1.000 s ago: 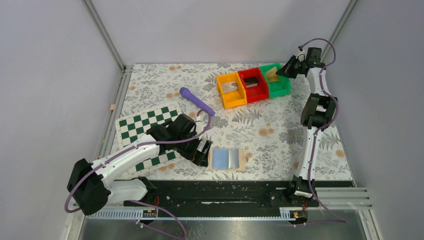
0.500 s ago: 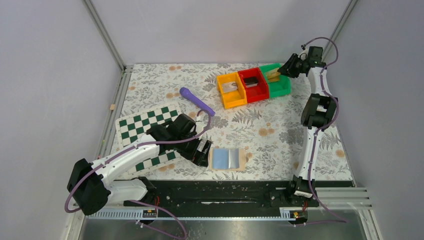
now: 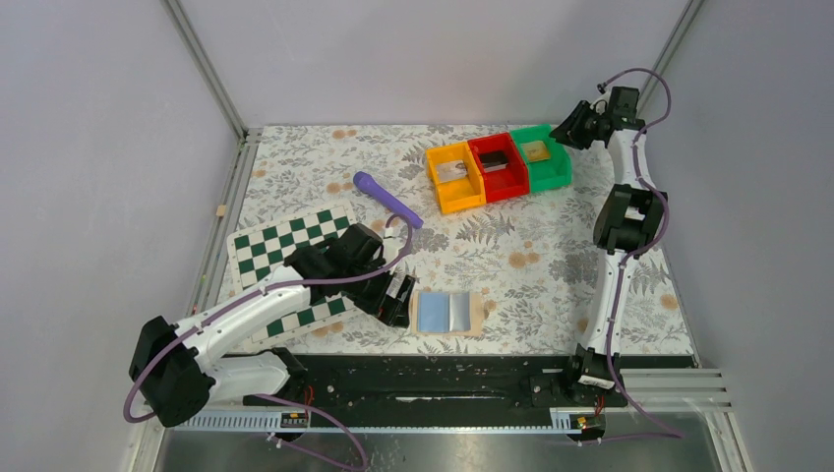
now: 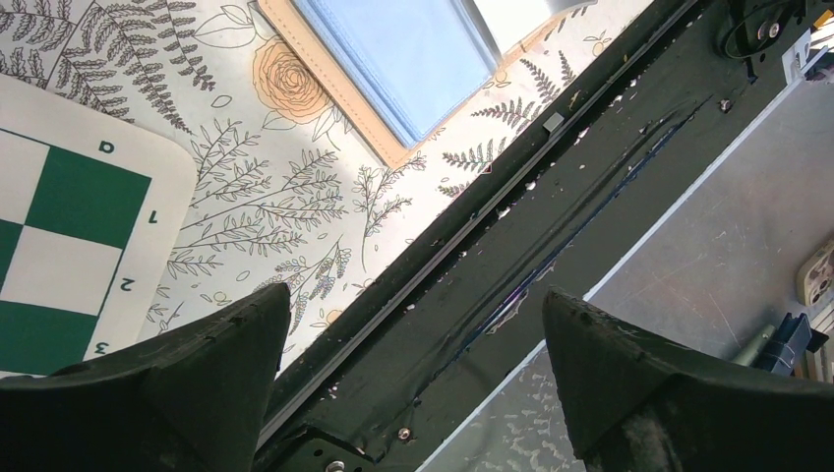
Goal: Take the credit cards out of the card holder
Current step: Reset both arms
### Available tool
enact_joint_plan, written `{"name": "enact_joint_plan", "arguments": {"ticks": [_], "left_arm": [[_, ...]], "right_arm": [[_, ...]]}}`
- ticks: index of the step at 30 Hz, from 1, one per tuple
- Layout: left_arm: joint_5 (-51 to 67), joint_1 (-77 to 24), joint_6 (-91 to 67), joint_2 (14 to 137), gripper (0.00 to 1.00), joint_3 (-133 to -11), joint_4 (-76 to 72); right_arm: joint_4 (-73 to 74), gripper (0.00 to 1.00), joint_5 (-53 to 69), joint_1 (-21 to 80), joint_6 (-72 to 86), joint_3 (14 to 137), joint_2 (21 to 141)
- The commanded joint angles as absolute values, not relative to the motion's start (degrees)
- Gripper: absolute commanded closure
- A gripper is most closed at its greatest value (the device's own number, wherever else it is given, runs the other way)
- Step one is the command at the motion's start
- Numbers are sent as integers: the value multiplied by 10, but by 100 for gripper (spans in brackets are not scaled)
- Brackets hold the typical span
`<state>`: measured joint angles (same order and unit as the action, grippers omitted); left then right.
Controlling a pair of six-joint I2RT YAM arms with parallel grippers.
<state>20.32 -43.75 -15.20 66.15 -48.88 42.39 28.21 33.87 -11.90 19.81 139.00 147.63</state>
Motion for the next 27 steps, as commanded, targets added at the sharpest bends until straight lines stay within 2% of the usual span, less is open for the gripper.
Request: {"name": "enact_joint_plan", "arguments": {"ticks": [1,9,15,21,27], "left_arm": [[208,-435,-146,647,1,-503,411],[185,-435,-149,625,1,-503,413],[75,-434,-168,547,1,-505,422],[-62,-434,-179,451,1,-506,427],[-109,-434,-189,399,1,-506,428]], "right_arm": [[302,63,332,-118,208,1414,1423],[335,64,299,-101,196,1348,1335],[422,65,256,-96,168,1280,1208],[403,53,203,-42,154,1025,967],[401,32,154,53,168,793,739]]}}
